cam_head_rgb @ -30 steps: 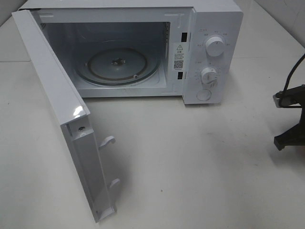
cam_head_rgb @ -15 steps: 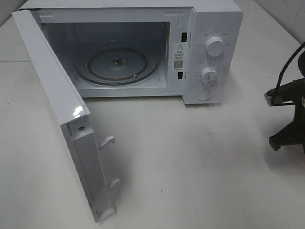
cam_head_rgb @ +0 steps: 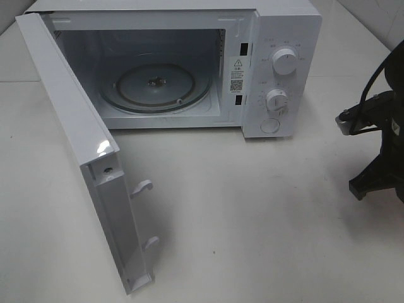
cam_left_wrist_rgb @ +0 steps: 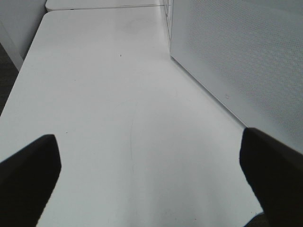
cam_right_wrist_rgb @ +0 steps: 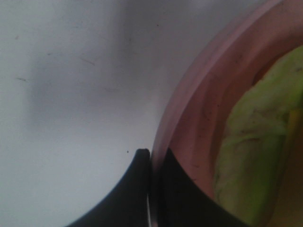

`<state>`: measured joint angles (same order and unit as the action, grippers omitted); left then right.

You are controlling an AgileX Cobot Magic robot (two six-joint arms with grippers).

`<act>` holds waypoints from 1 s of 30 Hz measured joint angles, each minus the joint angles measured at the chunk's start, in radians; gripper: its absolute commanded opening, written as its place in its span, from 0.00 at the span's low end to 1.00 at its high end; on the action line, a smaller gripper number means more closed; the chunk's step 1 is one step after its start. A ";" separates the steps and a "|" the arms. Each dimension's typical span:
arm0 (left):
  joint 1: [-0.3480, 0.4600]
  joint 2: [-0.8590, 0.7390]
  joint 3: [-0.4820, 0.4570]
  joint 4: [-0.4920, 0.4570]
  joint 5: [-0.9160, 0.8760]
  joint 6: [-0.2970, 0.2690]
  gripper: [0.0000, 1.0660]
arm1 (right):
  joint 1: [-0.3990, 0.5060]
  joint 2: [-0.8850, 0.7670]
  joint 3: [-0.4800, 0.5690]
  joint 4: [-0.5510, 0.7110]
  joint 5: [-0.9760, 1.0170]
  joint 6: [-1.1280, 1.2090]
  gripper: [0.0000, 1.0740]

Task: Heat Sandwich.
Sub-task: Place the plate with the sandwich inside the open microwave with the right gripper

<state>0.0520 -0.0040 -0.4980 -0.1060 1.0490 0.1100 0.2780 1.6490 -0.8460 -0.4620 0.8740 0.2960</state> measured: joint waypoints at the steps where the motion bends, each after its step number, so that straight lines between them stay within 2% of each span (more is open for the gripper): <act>1: 0.000 0.000 0.000 0.000 0.000 0.000 0.92 | 0.018 -0.016 0.013 0.000 0.004 0.000 0.00; 22: 0.000 0.000 0.000 0.000 0.000 0.000 0.92 | 0.231 -0.181 0.073 0.027 0.080 0.006 0.00; 30: 0.000 0.000 0.000 0.000 0.000 0.000 0.92 | 0.367 -0.213 0.073 0.027 0.127 0.006 0.00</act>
<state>0.0520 -0.0040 -0.4980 -0.1060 1.0490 0.1100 0.6450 1.4360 -0.7730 -0.4350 1.0010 0.3020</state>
